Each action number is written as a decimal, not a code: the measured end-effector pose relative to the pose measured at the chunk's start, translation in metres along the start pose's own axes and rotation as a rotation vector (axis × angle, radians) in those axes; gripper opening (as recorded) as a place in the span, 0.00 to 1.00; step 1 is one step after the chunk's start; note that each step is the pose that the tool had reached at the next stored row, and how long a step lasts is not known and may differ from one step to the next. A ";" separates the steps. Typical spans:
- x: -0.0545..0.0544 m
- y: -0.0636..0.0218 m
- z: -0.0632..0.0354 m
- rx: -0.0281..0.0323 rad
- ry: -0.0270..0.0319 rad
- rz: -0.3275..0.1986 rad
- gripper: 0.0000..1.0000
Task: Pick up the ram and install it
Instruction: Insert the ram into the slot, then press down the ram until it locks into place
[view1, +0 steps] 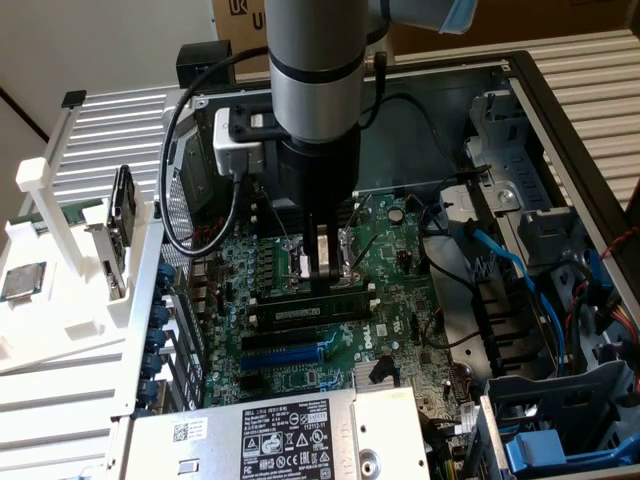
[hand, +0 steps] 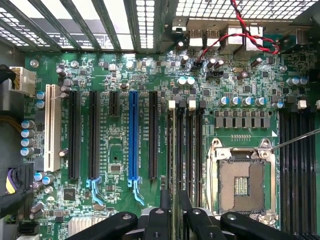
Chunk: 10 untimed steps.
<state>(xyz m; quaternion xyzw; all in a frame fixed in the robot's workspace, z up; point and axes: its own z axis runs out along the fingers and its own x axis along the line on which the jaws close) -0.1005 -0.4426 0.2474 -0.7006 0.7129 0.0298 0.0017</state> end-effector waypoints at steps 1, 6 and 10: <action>0.000 0.0000 0.0000 0.0000 0.0000 0.000 0.21; 0.000 0.0000 -0.0002 -0.0001 0.0001 0.000 0.21; 0.000 0.0000 -0.0003 -0.0001 0.0001 0.000 0.21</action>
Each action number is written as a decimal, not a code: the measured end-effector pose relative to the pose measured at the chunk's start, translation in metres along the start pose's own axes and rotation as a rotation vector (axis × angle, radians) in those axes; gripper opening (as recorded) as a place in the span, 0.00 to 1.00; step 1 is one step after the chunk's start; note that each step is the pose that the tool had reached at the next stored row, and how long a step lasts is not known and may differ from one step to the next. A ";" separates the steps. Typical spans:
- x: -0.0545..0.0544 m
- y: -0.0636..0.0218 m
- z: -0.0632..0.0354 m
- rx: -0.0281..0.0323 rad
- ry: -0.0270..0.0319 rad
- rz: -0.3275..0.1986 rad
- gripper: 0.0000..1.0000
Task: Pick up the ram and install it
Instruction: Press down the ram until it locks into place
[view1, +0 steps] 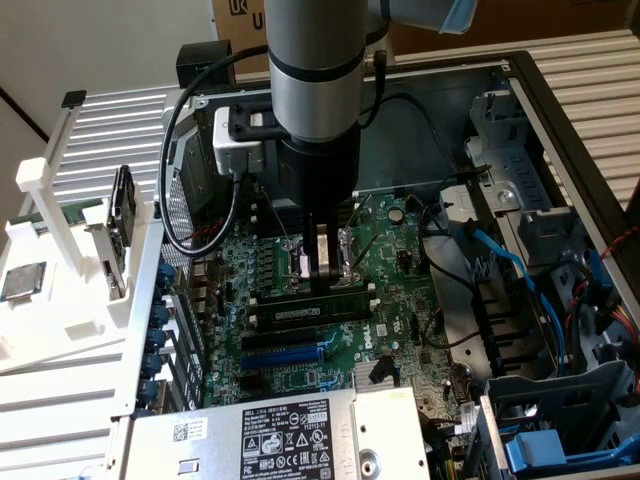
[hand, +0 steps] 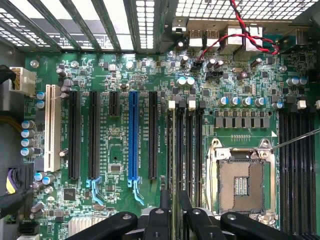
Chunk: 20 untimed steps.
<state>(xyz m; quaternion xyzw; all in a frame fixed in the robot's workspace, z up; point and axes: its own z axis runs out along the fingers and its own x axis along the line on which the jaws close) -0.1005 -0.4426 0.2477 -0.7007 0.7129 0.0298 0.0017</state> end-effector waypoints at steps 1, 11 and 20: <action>0.000 0.0000 0.0000 0.0000 0.0000 0.000 0.21; 0.000 0.0004 0.0001 0.0000 0.0001 0.000 0.10; -0.004 0.0054 0.0029 0.0022 0.0064 0.000 0.10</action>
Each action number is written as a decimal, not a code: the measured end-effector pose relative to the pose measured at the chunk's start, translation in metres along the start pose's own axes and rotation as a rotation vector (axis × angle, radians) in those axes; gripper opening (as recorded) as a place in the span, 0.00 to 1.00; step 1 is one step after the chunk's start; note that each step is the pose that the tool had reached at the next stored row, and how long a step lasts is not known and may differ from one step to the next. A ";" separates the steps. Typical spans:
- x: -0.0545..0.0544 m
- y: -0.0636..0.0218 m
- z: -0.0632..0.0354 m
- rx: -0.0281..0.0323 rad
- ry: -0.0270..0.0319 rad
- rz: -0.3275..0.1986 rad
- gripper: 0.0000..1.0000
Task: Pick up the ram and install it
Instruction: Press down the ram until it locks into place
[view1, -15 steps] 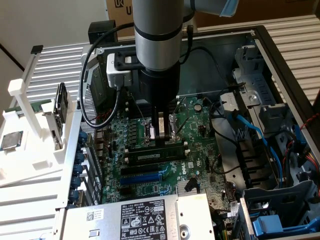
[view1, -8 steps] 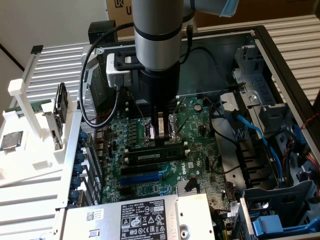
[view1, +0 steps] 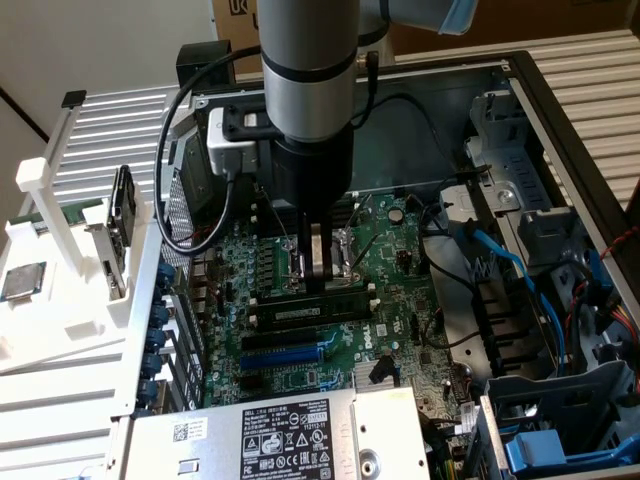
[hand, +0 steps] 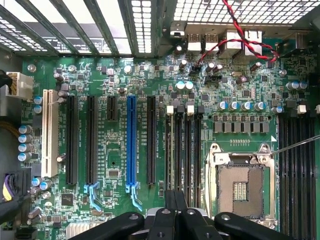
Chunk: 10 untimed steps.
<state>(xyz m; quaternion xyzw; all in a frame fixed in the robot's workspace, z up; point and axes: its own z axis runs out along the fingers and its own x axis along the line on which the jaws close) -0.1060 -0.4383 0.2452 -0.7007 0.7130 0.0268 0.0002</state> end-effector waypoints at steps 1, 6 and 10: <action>-0.001 0.0000 0.0006 0.0000 0.0015 0.000 0.10; -0.002 -0.0007 0.0037 0.0000 0.0090 0.000 0.10; -0.002 -0.0042 0.0051 0.0000 0.0117 -0.003 0.10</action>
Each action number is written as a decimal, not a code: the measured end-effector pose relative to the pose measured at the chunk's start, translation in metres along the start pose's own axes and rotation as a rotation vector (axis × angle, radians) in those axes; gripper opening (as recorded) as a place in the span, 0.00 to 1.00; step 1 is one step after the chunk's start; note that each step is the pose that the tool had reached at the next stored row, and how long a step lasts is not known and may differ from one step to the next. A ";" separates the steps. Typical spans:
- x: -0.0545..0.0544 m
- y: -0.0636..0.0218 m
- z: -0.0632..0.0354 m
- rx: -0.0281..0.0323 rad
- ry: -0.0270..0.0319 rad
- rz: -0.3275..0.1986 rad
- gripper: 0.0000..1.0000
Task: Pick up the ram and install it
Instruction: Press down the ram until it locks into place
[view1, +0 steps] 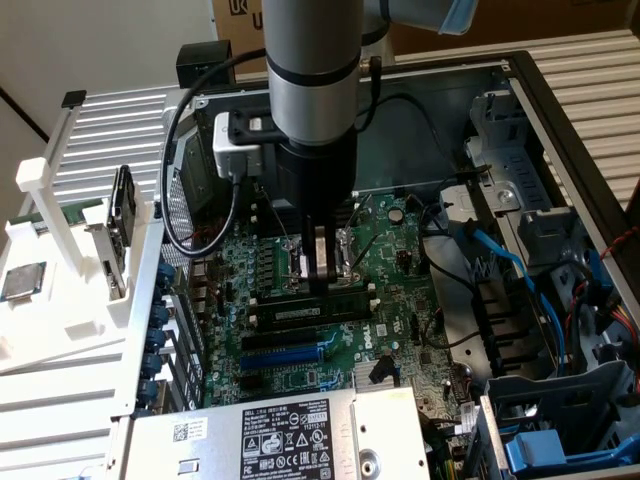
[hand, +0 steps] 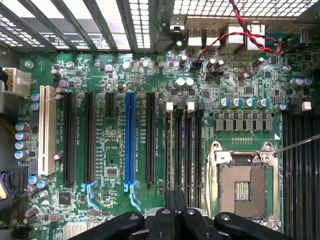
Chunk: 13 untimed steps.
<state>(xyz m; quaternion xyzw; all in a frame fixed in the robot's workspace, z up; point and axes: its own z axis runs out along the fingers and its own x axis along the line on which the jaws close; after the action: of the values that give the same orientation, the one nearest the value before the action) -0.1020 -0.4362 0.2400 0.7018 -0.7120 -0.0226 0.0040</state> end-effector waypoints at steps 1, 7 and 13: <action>0.000 0.0000 0.0004 0.0000 0.0003 -0.001 0.10; 0.000 -0.0014 0.0024 -0.0001 0.0049 -0.006 0.10; -0.003 -0.0013 0.0038 0.0000 0.0116 -0.012 0.10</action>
<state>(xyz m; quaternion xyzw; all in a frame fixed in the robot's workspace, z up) -0.1007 -0.4326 0.2362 0.7061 -0.7078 -0.0186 0.0080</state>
